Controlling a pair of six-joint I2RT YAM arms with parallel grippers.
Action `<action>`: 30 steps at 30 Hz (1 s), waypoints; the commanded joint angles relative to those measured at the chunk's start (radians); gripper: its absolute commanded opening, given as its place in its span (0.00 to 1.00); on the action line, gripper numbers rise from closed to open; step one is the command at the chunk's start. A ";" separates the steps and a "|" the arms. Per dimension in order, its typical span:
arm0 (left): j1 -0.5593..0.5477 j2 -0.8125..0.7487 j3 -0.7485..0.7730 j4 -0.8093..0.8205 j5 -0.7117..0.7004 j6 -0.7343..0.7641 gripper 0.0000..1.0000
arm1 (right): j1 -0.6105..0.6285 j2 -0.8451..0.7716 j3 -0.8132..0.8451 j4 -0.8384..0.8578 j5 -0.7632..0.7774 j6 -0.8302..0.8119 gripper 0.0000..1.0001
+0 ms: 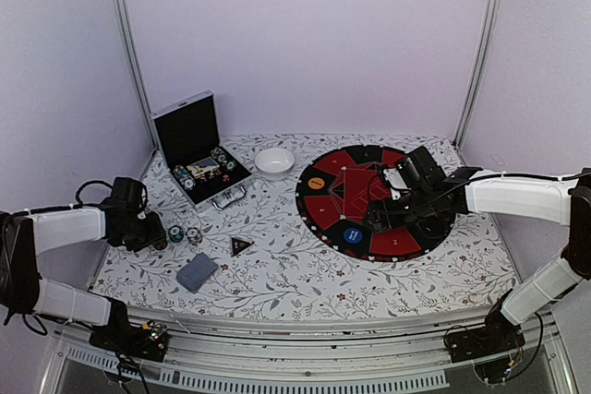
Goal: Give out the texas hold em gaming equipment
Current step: Pick up the poker chip from the pile of poker chips.
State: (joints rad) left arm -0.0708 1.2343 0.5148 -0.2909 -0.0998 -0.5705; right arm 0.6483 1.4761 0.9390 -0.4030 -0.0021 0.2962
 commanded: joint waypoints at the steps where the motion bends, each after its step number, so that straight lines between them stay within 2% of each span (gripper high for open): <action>1: 0.003 0.004 -0.009 0.026 0.003 0.015 0.49 | 0.006 0.003 0.002 0.009 -0.009 0.006 0.97; 4: 0.003 0.013 -0.009 0.033 0.003 0.023 0.47 | 0.005 0.001 0.002 0.007 -0.009 0.004 0.97; 15: 0.003 0.050 -0.001 0.031 0.007 0.025 0.50 | 0.006 0.001 0.008 0.006 -0.015 0.000 0.97; 18: 0.004 0.042 -0.001 0.030 0.011 0.025 0.42 | 0.005 0.002 0.011 0.005 -0.016 0.001 0.97; 26: 0.002 -0.010 0.019 -0.010 -0.007 0.036 0.00 | 0.006 0.001 0.014 0.001 -0.016 -0.001 0.97; 30: 0.002 -0.026 0.054 -0.057 -0.029 0.057 0.00 | 0.006 -0.014 0.010 0.000 -0.017 -0.003 0.97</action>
State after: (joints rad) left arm -0.0711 1.2377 0.5205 -0.3027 -0.1017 -0.5438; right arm 0.6483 1.4757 0.9390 -0.4030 -0.0105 0.2955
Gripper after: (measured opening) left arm 0.392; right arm 0.967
